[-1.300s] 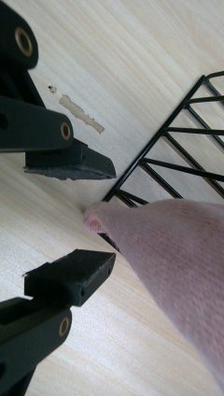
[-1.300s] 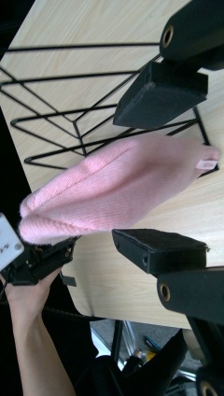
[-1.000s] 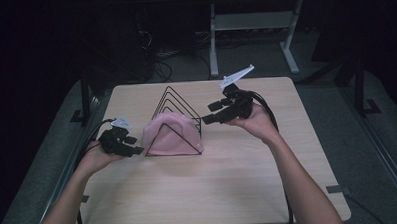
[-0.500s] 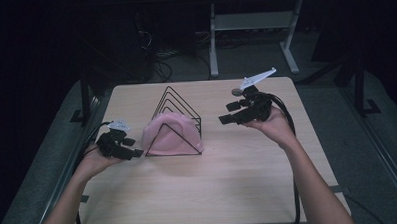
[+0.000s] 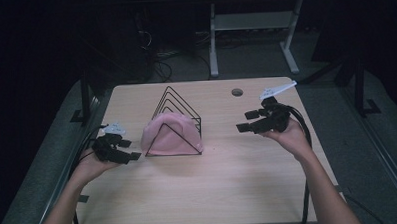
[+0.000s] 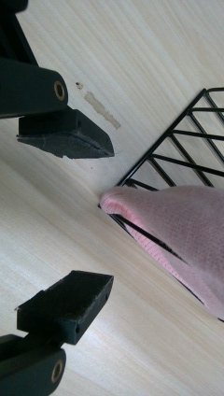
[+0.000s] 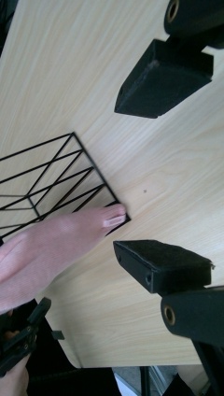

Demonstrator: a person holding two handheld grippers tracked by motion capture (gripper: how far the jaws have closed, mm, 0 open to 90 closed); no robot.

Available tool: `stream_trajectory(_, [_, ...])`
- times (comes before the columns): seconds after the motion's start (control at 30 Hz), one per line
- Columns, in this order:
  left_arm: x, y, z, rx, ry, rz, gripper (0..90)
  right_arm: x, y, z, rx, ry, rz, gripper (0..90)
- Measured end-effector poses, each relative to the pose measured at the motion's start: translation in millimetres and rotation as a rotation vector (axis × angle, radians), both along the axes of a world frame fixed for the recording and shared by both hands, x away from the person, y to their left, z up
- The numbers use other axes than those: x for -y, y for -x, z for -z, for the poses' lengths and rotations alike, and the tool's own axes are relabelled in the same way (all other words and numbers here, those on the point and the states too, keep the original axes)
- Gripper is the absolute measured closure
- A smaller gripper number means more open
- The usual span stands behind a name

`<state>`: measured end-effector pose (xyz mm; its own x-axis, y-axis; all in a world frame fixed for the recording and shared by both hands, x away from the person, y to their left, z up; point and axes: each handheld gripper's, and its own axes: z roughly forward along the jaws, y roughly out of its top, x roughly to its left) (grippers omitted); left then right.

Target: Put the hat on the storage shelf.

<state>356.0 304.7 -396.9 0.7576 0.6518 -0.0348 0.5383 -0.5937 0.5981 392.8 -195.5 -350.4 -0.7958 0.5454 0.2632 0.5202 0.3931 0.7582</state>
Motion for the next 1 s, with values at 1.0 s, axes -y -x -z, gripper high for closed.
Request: stream_trajectory(1.0, [2.7,21.0,7.2,0.020,0.019,-0.019,27.8,81.1,53.7,55.8,-0.064,-0.023,0.155,26.0])
